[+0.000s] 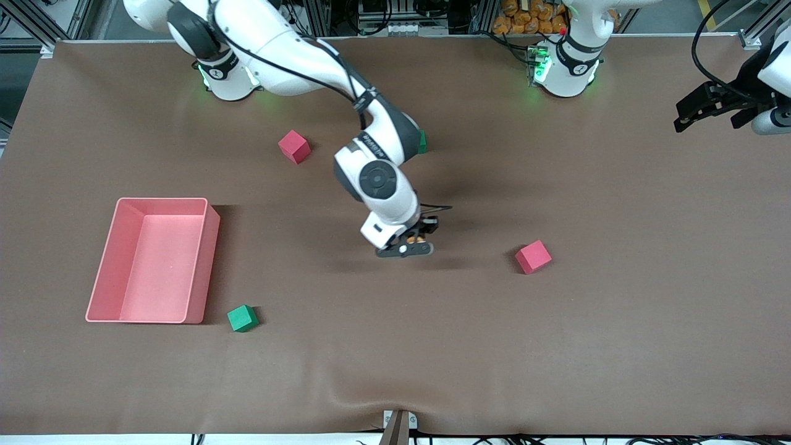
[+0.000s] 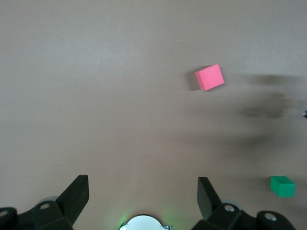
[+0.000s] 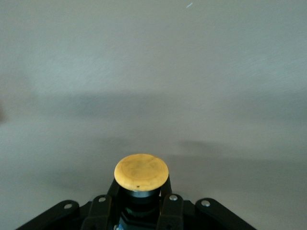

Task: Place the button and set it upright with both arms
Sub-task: 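Lower the button onto the table while the left gripper approaches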

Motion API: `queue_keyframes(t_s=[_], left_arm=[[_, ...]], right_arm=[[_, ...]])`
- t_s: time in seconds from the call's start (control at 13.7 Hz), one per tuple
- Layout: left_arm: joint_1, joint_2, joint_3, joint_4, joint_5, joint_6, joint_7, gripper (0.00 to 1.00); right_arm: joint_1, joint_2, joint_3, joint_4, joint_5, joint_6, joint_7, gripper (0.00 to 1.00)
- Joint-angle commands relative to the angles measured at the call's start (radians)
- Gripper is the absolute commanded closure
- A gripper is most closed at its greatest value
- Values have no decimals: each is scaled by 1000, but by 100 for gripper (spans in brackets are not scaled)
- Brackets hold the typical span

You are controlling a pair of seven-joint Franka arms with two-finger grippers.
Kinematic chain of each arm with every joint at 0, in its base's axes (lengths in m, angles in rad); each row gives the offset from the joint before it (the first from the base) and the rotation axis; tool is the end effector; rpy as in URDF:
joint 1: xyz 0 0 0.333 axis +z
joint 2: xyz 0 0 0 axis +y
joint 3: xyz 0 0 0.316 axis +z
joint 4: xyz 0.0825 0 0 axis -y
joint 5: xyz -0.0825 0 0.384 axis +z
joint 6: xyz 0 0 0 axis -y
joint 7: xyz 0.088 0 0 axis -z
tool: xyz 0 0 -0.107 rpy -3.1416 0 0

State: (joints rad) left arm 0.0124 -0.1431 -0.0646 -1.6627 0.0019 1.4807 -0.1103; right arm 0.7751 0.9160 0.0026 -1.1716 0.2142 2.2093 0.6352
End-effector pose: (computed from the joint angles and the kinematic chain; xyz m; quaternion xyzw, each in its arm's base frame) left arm 0.4989 -0.0284 0.6491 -0.9994 -0.0295 0.0191 0.0071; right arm 0.5485 0.5493 0.2472 -0.9940 -0.0119 0.0128 0.1081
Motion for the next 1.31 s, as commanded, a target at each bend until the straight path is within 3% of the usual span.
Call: queue_keyframes(t_s=[0.0, 0.36, 0.44, 0.51, 0.8, 1.02, 1.24], left_arm=[[4, 7, -4, 11, 13, -16, 17, 0], [-15, 85, -23, 20, 4, -4, 9, 0], [-25, 111, -38, 32, 6, 4, 8, 0], [-31, 141, -44, 53, 7, 7, 14, 0], [-48, 250, -60, 133, 20, 7, 15, 0], [-54, 284, -64, 135, 6, 19, 1, 0], [-135, 362, -80, 135, 3, 127, -23, 0]], right_arm=[[18, 76, -13, 76, 22, 19, 17, 100], [55, 124, -13, 76, 22, 69, 32, 100], [55, 123, -13, 76, 19, 63, 32, 13], [62, 121, -15, 78, 16, 61, 35, 0], [38, 80, -18, 78, 16, 47, 31, 0], [-69, -20, -10, 105, 22, -159, 26, 0], [-135, -103, -59, 113, -2, -288, 18, 0]])
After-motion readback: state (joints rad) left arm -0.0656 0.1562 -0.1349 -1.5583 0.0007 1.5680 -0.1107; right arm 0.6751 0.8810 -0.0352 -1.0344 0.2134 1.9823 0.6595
